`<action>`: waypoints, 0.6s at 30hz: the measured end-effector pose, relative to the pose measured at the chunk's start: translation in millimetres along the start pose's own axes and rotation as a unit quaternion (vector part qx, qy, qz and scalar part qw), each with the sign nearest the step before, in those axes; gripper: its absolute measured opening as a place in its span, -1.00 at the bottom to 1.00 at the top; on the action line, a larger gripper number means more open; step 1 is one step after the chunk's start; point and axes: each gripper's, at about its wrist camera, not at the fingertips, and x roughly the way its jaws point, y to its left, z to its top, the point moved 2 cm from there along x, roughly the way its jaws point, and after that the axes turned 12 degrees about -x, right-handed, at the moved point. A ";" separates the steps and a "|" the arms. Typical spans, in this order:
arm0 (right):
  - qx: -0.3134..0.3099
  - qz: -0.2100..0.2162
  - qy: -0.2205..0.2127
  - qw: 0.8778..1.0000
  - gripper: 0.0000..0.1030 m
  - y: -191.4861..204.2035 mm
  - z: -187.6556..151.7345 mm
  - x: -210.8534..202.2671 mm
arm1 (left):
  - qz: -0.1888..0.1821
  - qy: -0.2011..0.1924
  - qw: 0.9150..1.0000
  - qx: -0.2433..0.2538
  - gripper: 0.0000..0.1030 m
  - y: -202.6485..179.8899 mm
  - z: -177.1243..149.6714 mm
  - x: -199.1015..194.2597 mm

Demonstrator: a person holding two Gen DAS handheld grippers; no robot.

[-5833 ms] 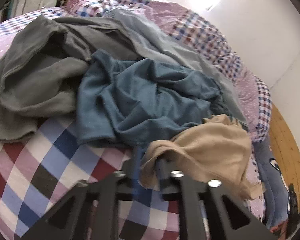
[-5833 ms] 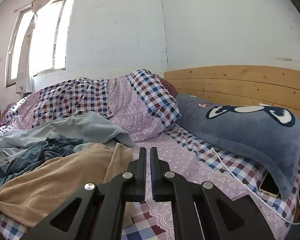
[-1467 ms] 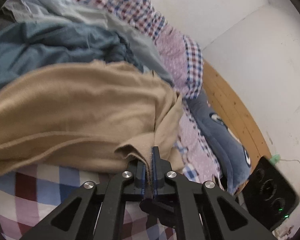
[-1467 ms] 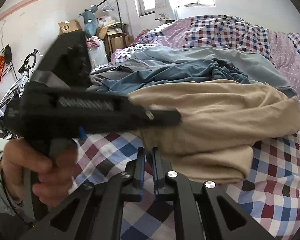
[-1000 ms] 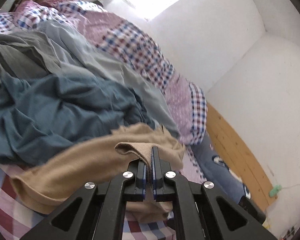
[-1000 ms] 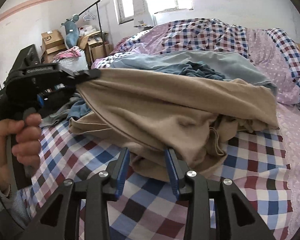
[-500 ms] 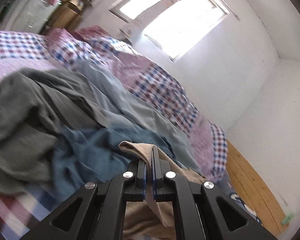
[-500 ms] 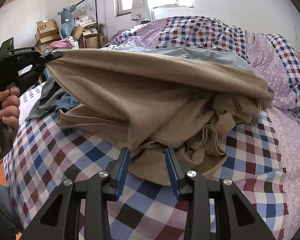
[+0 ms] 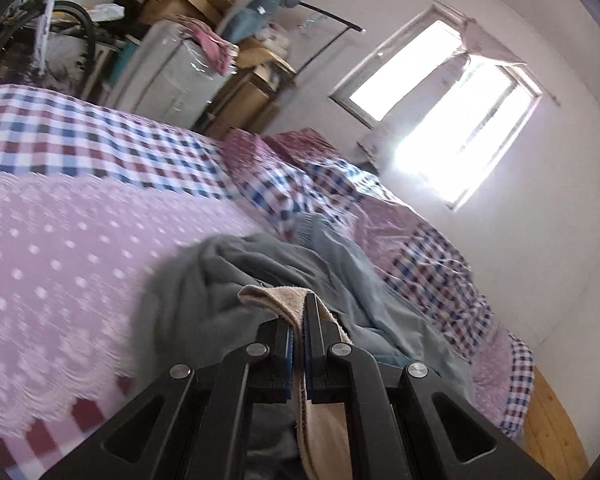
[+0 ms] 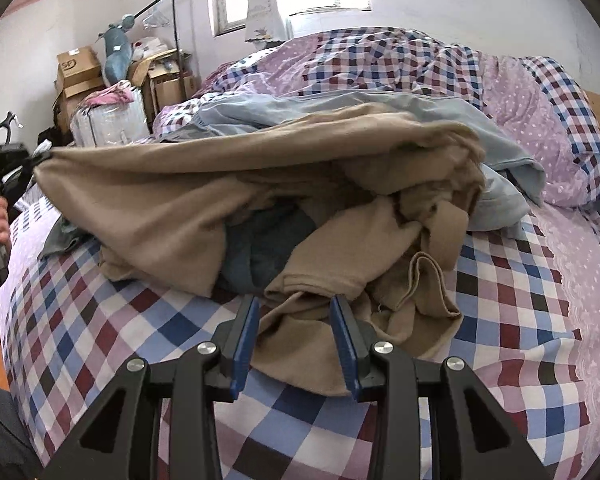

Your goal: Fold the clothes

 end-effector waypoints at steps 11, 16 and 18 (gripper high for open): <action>0.089 -0.040 -0.019 0.995 -0.23 -62.7 -6.0 -25.9 | 0.069 -0.074 0.995 -0.019 -0.95 38.0 38.0 -21.8; 0.126 -0.047 -0.013 0.991 -0.20 -87.8 -15.3 -33.7 | 0.106 -0.118 0.986 -0.061 -0.95 61.3 52.5 -34.7; 0.138 -0.041 -0.006 0.990 -0.19 -93.5 -18.1 -33.4 | 0.122 -0.116 0.983 -0.067 -0.95 69.0 54.6 -32.3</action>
